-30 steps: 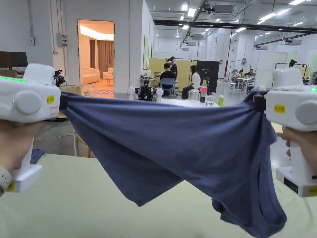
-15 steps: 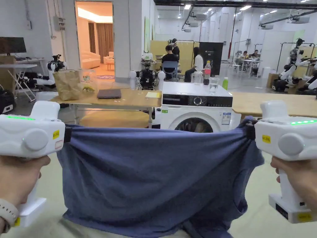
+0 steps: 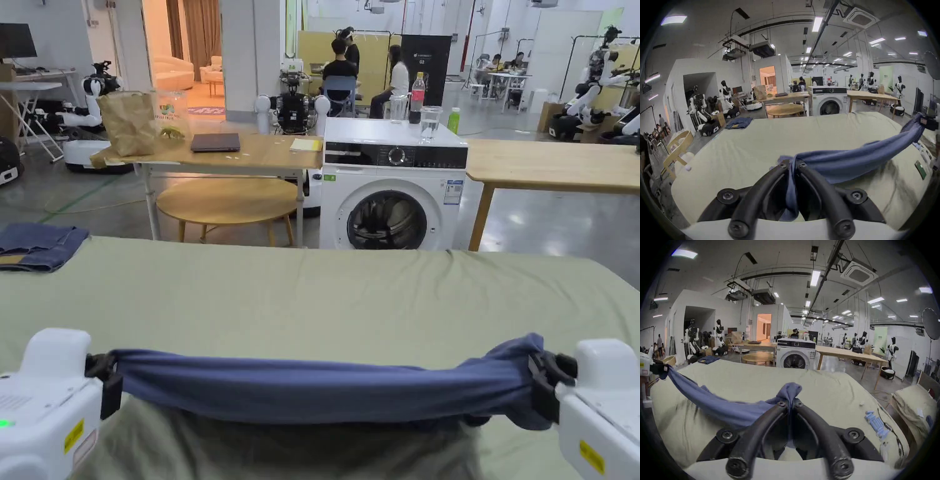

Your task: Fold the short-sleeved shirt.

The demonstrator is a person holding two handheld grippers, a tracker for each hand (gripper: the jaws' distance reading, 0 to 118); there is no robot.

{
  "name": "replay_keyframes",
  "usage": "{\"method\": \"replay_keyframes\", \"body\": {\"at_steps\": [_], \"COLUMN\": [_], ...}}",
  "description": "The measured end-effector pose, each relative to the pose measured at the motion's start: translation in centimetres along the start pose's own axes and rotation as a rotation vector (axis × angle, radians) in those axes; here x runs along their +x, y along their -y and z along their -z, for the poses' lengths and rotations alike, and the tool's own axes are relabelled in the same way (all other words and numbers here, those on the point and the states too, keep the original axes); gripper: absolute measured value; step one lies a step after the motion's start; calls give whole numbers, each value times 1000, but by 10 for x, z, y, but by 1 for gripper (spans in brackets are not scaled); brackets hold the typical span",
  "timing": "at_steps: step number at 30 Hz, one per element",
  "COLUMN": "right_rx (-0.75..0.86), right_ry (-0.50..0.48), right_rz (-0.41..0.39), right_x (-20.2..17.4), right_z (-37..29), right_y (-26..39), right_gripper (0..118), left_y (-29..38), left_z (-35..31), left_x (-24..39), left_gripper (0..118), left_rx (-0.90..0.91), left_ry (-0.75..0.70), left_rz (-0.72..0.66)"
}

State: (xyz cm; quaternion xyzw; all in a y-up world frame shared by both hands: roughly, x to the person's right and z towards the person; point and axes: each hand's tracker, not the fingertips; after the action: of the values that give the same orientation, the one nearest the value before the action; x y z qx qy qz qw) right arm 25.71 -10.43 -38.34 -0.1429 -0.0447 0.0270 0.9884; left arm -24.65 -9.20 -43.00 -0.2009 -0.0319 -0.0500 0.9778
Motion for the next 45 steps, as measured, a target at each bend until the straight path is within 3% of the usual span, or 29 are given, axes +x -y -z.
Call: {"method": "replay_keyframes", "body": {"at_steps": [7, 13, 16, 17, 18, 19, 20, 21, 23, 25, 26, 27, 28, 29, 30, 31, 32, 34, 42, 43, 45], "right_rx": [-159, -419, -436, -430, -413, -408, -408, -386, -253, -203, -199, -193, -181, -156, -133, -131, -125, -142, -254, -267, -287], "right_ry": [-17, -21, -9, -2, -8, -36, -38, -40, -77, -53, -58, -81, -114, -108, -76, -16, -35, -99, -87, -83, -73], "right_rz": [-53, -76, -42, -26, 11, 47, 57, 59, 70, 92, 109, 148, 186, 197, 177, 130, 114, 156, 139, 139, 134], "right_x": [-15, -33, -35, -34, -33, -32, -32, -32, -38, -44, -46, -48, -51, -54, -55, -61, -60, -60, -66, -66, -67], "right_z": [-109, -116, -116, -118, -124, -128, -134, -143, -170, -191, -200, -207, -214, -221, -224, -224, -226, -225, -196, -193, -187], "right_y": [101, 181, 196, 196, 195, 192, 187, 183, 175, 165, 161, 160, 160, 160, 156, 156, 154, 151, 174, 177, 180], "right_gripper": [2, 2, 2, 6, 21, 65, 102, 118, 118, 118, 117, 108, 65, 7, 0, 0, 0, 0, 0, 0, 0], "left_y": [116, 200, 212, 213, 211, 210, 207, 205, 199, 196, 194, 194, 195, 197, 199, 203, 212, 219, 244, 245, 245], "left_z": [-101, -89, -86, -87, -90, -94, -99, -108, -130, -147, -151, -155, -166, -170, -175, -176, -178, -182, -173, -170, -159], "left_x": [-12, -18, -18, -18, -19, -19, -21, -20, -13, -6, -4, -3, 4, 6, 9, 11, 10, 2, -20, -21, -24], "left_gripper": [0, 0, 0, 7, 20, 53, 81, 96, 101, 101, 100, 100, 86, 49, 0, 0, 0, 0, 0, 18, 88], "left_rx": [-162, -389, -381, -375, -354, -328, -320, -250, -91, -75, -101, -120, -117, -121, -127, -147, -169, -187, -278, -292, -312], "left_ry": [28, 28, 21, 17, 6, -8, 1, 27, 1, -1, 0, 13, 47, 34, 10, -30, -73, 16, -2, 13, 24], "left_rz": [-74, -52, -62, -64, -69, -83, -99, -95, -48, -35, -45, -71, -103, -105, -93, -51, -33, -112, -167, -161, -145]}}
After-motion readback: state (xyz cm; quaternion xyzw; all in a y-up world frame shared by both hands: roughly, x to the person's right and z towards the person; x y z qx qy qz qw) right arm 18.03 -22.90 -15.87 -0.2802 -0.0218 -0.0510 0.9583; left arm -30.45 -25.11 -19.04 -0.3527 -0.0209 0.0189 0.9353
